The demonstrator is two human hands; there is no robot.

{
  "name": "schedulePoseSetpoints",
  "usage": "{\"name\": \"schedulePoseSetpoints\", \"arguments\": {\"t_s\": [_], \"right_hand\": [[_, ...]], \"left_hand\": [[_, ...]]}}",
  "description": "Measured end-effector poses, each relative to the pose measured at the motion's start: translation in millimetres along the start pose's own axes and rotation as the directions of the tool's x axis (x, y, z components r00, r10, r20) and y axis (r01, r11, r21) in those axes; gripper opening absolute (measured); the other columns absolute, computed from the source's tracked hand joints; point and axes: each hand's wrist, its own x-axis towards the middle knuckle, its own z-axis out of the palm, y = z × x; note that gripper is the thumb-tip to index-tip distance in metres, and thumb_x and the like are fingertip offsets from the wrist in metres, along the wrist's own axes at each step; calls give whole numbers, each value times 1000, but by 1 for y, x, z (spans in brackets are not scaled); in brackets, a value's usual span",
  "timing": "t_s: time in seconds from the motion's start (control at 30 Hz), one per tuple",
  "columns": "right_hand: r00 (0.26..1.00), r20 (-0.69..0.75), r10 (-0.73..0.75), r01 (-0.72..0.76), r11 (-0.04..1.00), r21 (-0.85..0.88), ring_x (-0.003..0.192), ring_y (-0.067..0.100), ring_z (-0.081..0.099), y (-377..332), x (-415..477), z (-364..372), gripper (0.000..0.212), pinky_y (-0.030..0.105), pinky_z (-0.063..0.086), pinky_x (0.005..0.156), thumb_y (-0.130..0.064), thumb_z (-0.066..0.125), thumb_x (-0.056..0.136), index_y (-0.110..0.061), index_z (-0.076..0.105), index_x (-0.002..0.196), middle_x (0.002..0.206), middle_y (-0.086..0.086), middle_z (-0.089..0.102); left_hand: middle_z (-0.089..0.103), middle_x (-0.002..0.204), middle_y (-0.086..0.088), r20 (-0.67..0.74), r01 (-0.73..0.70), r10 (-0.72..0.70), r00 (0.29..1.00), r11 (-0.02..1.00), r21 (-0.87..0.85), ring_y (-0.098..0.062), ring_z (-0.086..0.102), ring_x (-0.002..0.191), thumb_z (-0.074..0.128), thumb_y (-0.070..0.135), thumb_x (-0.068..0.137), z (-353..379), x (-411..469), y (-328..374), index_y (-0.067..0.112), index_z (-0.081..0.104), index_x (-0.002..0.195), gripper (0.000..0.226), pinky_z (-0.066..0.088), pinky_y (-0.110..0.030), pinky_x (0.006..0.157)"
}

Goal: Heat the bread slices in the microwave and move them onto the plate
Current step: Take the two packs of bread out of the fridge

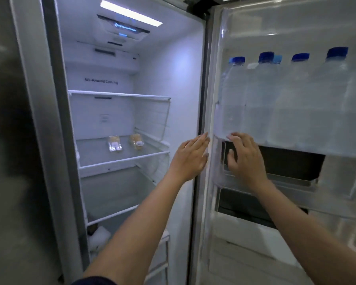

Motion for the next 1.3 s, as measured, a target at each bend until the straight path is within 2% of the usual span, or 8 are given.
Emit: {"name": "schedulePoseSetpoints", "arguments": {"t_s": [0.1, 0.23, 0.4, 0.57, 0.87, 1.0, 1.13, 1.3], "right_hand": [[994, 60, -87, 80, 990, 115, 128, 25, 46, -46, 10, 42, 39, 35, 36, 107, -3, 59, 82, -8, 55, 121, 131, 11, 52], [972, 175, -158, 104, 953, 285, 129, 27, 47, -103, 31, 110, 41, 37, 37, 106, -4, 62, 78, -9, 59, 118, 132, 11, 53], [917, 381, -116, -63, 903, 425, 124, 21, 46, -138, 58, 208, 42, 34, 40, 103, -13, 54, 83, -14, 55, 125, 136, 2, 46], [845, 532, -51, -232, 861, 452, 124, 28, 43, -151, 103, 314, 45, 35, 36, 101, -18, 52, 89, -11, 45, 132, 135, 9, 42], [743, 615, 266, -600, 671, 435, 127, 35, 39, -162, 156, 448, 51, 40, 36, 102, -27, 53, 89, -7, 41, 134, 138, 18, 39], [653, 643, 401, -734, 545, 405, 133, 35, 31, -154, 171, 486, 62, 39, 29, 106, -36, 58, 87, -1, 39, 135, 140, 25, 38], [542, 750, 379, -802, 501, 326, 126, 38, 42, -143, 184, 511, 70, 39, 38, 99, -38, 65, 80, -1, 39, 134, 136, 25, 44], [526, 805, 274, -755, 586, 293, 99, 33, 61, -138, 187, 526, 53, 33, 45, 73, -37, 74, 70, -6, 58, 110, 111, 17, 64]], "left_hand": [[34, 152, -2, -3, 172, -172, 985, 985, -12, -18, 36, 137, 19, 40, 90, -2, -29, -46, 11, 37, 142, 62, 32, -35, 107], [33, 152, -1, -10, 425, -425, 905, 905, -9, -15, 31, 140, 40, 27, 96, 3, -60, -117, 13, 34, 144, 50, 27, -31, 110], [41, 147, -2, -29, 701, -704, 710, 710, -68, -21, 40, 132, 44, 25, 95, 28, -83, -205, 14, 43, 138, 44, 31, -32, 105], [47, 135, -22, 17, 864, -873, 487, 479, -158, -33, 43, 125, 43, 23, 96, 56, -69, -284, -2, 47, 127, 40, 33, -34, 99], [33, 148, -23, 136, 941, -949, 283, 248, -229, -33, 32, 137, 44, 33, 96, 108, -46, -375, -6, 29, 141, 61, 25, -34, 111], [33, 148, -22, 191, 949, -949, 251, 202, -244, -33, 33, 136, 46, 36, 95, 125, -40, -401, -4, 29, 140, 63, 28, -33, 108], [33, 148, -19, 254, 956, -936, 245, 188, -227, -33, 32, 137, 46, 45, 93, 142, -29, -425, -1, 24, 143, 71, 30, -35, 108], [52, 133, -14, 300, 968, -932, 204, 146, -206, -33, 46, 124, 62, 48, 81, 156, -12, -441, 7, 42, 130, 67, 42, -36, 99]]}}
